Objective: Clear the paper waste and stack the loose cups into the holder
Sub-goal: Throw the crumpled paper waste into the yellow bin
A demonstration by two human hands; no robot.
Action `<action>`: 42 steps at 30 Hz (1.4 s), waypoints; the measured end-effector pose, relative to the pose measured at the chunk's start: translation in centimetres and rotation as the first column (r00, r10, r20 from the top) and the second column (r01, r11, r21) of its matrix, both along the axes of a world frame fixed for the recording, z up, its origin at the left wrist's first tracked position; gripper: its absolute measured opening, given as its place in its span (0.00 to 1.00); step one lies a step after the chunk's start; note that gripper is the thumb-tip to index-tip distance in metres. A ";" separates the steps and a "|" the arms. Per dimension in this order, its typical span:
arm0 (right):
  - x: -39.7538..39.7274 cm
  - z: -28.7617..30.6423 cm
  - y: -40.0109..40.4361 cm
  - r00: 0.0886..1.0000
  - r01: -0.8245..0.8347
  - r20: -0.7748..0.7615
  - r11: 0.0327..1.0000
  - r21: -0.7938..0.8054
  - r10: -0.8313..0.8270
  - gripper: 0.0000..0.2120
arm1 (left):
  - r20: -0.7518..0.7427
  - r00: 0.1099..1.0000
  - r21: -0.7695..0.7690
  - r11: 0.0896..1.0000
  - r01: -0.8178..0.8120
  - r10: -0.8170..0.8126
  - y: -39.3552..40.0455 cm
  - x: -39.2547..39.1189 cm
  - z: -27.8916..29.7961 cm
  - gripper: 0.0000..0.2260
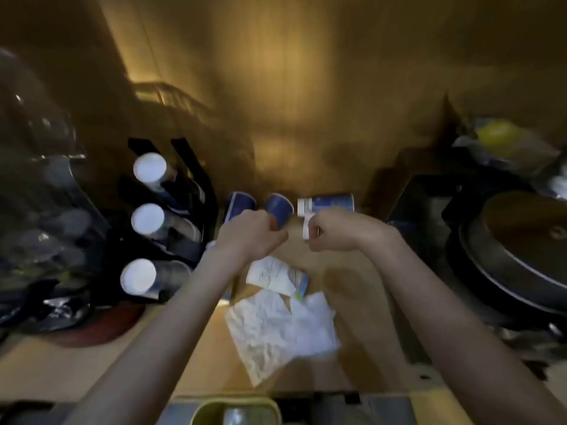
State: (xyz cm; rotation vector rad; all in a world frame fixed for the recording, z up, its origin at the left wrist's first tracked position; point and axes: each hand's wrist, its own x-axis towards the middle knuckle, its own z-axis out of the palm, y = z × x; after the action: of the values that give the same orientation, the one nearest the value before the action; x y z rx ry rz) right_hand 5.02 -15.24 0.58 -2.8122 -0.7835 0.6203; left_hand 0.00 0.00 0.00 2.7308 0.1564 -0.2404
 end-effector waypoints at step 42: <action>-23.2 -22.2 3.8 0.904 0.342 -0.370 0.879 0.332 -0.213 0.15 | -0.195 0.861 -0.348 0.788 -0.508 0.469 3.7 -26.8 -23.6 0.17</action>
State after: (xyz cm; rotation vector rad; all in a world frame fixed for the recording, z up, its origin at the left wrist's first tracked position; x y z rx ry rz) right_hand -18.15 -11.49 -21.66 -2.3124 -0.3705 0.7517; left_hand -26.84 3.74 -23.56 2.1862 0.7543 -0.2254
